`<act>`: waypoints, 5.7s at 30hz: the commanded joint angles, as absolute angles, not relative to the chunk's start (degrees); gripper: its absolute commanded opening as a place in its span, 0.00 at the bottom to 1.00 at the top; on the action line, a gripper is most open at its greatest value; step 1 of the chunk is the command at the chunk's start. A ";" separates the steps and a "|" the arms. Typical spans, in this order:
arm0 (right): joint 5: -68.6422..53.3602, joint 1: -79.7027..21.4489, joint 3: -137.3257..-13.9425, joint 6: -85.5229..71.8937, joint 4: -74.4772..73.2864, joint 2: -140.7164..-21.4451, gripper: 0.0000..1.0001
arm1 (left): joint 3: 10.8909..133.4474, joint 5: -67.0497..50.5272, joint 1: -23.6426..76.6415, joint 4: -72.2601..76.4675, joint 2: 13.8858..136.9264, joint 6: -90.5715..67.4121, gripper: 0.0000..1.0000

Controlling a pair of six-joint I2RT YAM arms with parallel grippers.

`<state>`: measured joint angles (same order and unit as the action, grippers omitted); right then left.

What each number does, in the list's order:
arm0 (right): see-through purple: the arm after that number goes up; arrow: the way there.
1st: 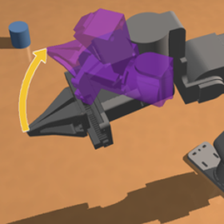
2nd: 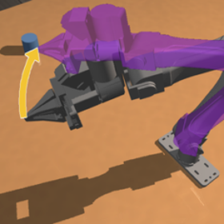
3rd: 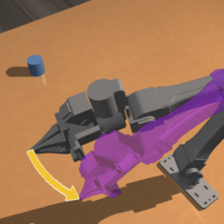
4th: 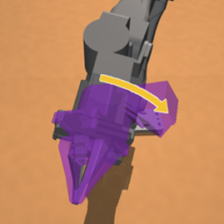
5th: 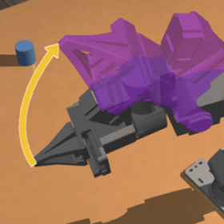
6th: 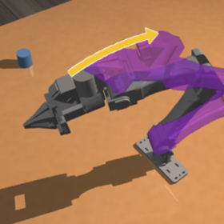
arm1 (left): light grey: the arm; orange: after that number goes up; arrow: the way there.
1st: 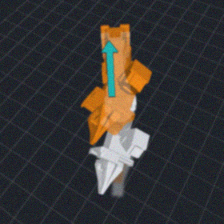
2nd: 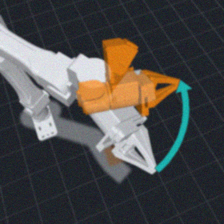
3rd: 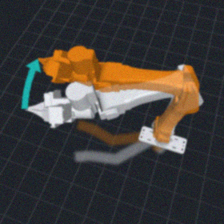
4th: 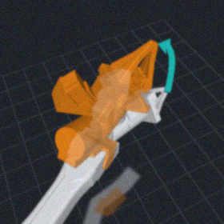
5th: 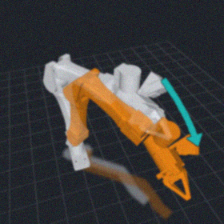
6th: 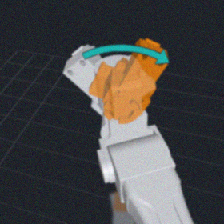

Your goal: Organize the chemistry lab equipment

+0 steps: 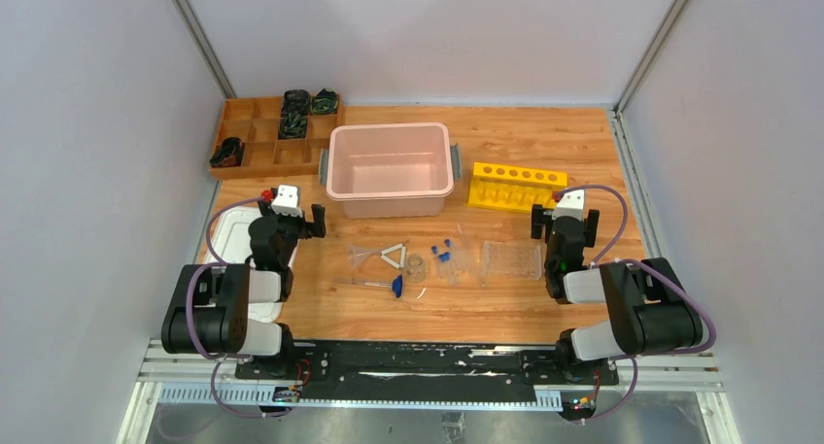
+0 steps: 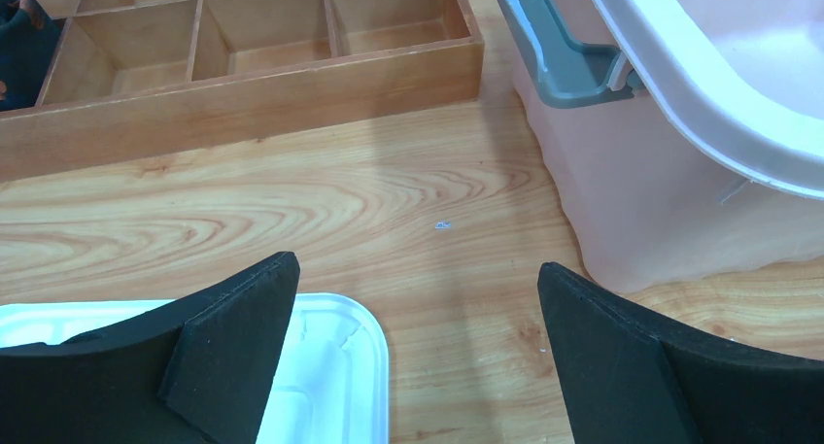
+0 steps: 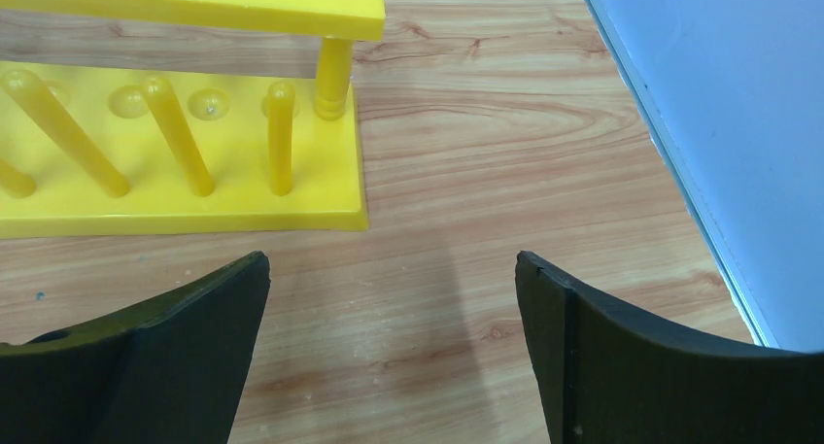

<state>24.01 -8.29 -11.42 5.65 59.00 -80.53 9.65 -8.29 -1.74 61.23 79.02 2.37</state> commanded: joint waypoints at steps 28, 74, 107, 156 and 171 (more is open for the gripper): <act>31.22 -8.01 -36.94 -12.31 -3.91 -57.76 1.00 | 26.64 -7.60 -1.76 21.68 63.04 1.40 1.00; 12.49 -36.91 -56.80 -35.24 -15.99 -96.51 0.27 | 70.62 -20.62 -4.19 -43.42 59.99 10.95 1.00; 16.52 -38.06 -58.11 -38.02 -23.96 -84.36 0.00 | 81.63 -35.02 -0.86 -45.23 64.15 4.35 1.00; 17.79 -58.46 -82.55 -40.47 -2.19 -79.82 0.37 | 75.42 -40.53 22.59 -40.26 66.54 -6.47 0.04; -12.88 -49.84 -102.60 -35.07 -29.52 -89.93 0.58 | 76.59 -42.39 22.59 -44.85 65.47 5.29 0.00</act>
<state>-4.86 -50.24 -98.59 -37.67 -23.11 -87.20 75.00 -41.08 22.33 -44.27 66.67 2.85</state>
